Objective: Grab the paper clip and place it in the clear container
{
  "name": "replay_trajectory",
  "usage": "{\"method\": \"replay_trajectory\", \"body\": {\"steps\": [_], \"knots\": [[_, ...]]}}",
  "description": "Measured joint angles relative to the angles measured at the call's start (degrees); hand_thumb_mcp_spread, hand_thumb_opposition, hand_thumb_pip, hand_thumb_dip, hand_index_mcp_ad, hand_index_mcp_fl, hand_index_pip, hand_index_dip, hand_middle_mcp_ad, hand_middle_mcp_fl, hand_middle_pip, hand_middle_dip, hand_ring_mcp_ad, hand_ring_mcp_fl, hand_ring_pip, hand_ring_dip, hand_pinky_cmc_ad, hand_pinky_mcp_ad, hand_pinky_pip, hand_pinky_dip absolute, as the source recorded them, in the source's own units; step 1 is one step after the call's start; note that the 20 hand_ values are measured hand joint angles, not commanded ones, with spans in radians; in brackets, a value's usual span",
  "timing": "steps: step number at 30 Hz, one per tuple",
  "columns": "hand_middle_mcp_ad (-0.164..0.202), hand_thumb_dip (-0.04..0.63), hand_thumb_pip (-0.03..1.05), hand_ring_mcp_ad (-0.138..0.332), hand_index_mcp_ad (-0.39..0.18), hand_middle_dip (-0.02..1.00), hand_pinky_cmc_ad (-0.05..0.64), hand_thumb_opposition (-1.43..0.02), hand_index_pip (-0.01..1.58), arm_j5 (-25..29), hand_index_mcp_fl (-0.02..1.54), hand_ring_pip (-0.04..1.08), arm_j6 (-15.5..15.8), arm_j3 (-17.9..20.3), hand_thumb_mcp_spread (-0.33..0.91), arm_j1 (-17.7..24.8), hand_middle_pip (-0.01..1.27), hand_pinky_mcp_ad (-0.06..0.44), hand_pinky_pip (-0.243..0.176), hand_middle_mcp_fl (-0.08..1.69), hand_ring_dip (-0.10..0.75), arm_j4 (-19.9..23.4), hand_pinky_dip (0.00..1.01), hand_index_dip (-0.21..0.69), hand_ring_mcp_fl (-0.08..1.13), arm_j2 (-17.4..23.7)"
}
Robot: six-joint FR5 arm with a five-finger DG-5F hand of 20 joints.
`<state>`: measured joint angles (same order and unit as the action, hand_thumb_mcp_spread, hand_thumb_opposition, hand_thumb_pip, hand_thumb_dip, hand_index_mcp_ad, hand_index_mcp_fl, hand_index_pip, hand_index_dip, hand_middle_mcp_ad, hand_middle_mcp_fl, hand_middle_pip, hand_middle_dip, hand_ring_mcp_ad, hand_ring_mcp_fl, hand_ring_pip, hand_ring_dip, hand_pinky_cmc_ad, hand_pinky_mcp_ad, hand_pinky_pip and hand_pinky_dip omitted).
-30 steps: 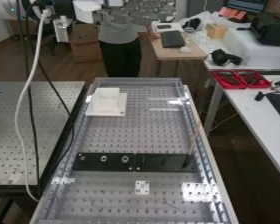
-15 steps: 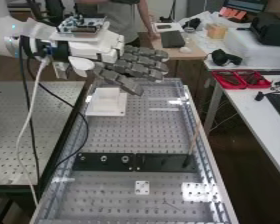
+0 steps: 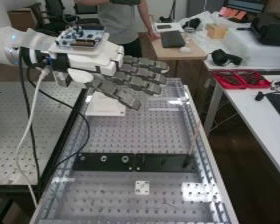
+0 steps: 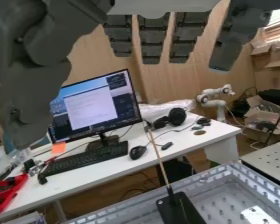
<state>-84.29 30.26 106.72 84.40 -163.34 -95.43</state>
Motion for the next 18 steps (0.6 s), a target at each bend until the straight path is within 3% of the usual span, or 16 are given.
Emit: {"method": "replay_trajectory", "body": {"steps": [6, 9, 12, 18], "knots": [[0.059, 0.098, 0.49, 0.089, -0.052, 0.15, 0.250, -0.73, 0.10, 0.75, 0.05, 0.13, 1.48, -0.06, 0.29, -0.62, 0.13, 0.246, -0.091, 0.01, 0.042, 0.53, 0.49, -0.002, 0.00, -1.64], [0.059, 0.110, 0.57, 0.089, -0.056, 0.16, 0.244, -0.73, 0.10, 1.30, 0.04, 0.13, 1.58, -0.12, 0.28, -1.55, 0.13, 0.250, -0.094, 0.01, 0.042, 0.87, 0.49, -0.002, 0.00, -3.42], [0.058, 0.126, 0.57, 0.089, -0.054, 0.16, 0.248, -0.73, 0.12, 1.64, 0.05, 0.13, 1.53, -0.14, 0.28, -2.40, 0.13, 0.250, -0.094, 0.01, 0.042, 1.38, 0.49, -0.002, 0.00, -4.88], [0.061, 0.175, 0.60, 0.089, -0.054, 0.16, 0.250, -0.76, 0.26, 1.96, 0.11, 0.13, 2.03, -0.26, 0.31, -4.10, 0.13, 0.250, -0.094, 0.01, 0.042, 3.10, 0.49, -0.002, 0.00, -7.80]]}}
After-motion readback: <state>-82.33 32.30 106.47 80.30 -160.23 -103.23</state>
